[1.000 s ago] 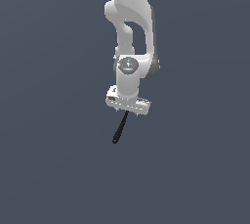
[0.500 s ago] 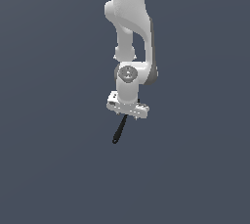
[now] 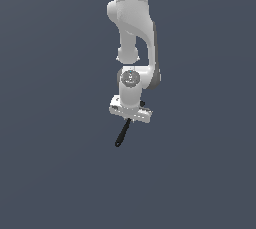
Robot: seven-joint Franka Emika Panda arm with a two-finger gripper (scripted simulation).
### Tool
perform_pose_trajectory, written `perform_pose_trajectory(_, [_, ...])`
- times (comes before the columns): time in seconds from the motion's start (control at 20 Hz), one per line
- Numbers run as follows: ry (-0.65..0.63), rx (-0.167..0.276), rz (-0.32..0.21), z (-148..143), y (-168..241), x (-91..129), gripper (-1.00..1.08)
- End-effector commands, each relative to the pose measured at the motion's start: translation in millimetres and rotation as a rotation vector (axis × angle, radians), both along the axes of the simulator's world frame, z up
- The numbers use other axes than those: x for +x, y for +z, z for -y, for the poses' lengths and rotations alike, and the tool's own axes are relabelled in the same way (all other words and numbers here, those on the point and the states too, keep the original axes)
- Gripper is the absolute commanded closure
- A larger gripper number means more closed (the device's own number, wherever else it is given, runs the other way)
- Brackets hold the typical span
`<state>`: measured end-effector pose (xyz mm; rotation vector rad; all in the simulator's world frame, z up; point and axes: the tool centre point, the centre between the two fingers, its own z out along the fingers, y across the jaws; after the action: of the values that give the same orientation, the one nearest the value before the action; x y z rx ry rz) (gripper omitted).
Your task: Pick up the object and move it to a goal position.
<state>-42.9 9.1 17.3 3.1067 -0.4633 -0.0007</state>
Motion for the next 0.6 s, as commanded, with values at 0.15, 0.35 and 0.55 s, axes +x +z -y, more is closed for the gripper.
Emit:
perform_pose_trajectory(0.15, [0.002,0.001,0.001,-1.3,-0.3,0.3,1.08])
perform_pose_trajectory(0.35, [0.0,0.0,0.0,-0.6,0.8,-0.3,1.08])
perform_pose_trajectory(0.55, [0.0,0.0,0.0,-4.4,7.4,-3.4,1.08])
